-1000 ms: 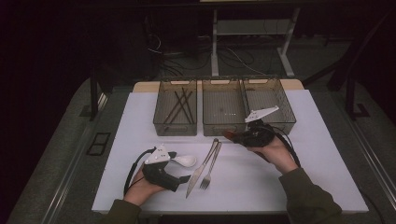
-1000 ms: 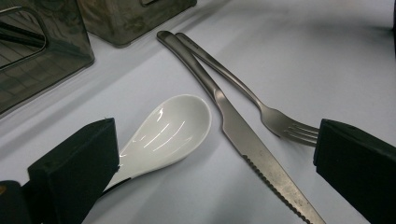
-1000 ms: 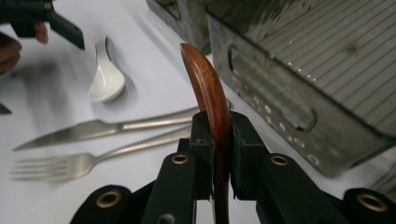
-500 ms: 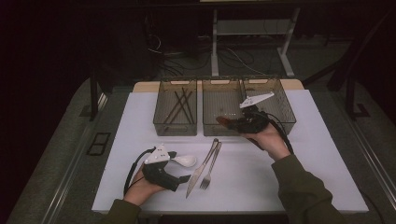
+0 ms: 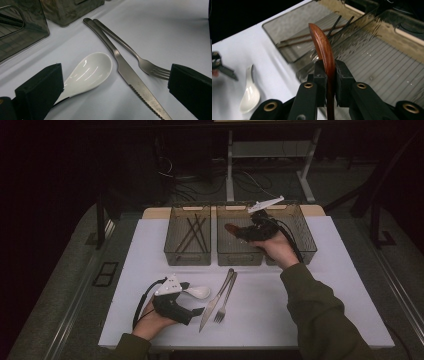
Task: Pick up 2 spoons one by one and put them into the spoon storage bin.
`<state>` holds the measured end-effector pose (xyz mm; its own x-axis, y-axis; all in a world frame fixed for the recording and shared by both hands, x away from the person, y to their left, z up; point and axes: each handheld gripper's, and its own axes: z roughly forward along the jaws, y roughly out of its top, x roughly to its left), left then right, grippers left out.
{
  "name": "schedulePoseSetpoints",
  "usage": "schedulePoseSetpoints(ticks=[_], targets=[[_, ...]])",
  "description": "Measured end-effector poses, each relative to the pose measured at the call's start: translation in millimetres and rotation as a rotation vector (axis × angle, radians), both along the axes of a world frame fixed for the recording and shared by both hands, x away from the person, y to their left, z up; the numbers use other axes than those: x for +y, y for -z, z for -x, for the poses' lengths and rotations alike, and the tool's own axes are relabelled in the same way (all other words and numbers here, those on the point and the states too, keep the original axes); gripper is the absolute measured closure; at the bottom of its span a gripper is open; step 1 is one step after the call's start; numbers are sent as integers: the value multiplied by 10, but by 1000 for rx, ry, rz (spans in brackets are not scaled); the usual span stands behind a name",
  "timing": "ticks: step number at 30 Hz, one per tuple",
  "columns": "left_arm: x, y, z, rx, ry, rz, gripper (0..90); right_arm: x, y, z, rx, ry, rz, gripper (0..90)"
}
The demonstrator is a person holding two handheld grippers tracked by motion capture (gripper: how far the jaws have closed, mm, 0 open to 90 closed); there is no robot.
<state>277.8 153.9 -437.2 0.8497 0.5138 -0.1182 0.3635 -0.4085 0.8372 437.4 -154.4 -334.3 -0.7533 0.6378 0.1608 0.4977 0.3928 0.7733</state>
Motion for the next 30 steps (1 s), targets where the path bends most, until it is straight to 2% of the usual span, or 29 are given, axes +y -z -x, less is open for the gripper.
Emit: schedulePoseSetpoints(ticks=[7,12,17,24,30], targets=[[-9,-5,2,-4,1,9,0,131,-68,-244,-5,26,-16,806],[-2,-12,3,-4,7,6,0,194,-30,-370,-11,44,-40,805],[-5,-12,4,-9,8,8,0,225,72,-460,-15,55,-40,806],[-13,-10,8,-4,6,14,0,235,252,-538,16,85,-21,805],[-12,-10,9,-4,6,12,0,237,404,-563,54,110,18,805]])
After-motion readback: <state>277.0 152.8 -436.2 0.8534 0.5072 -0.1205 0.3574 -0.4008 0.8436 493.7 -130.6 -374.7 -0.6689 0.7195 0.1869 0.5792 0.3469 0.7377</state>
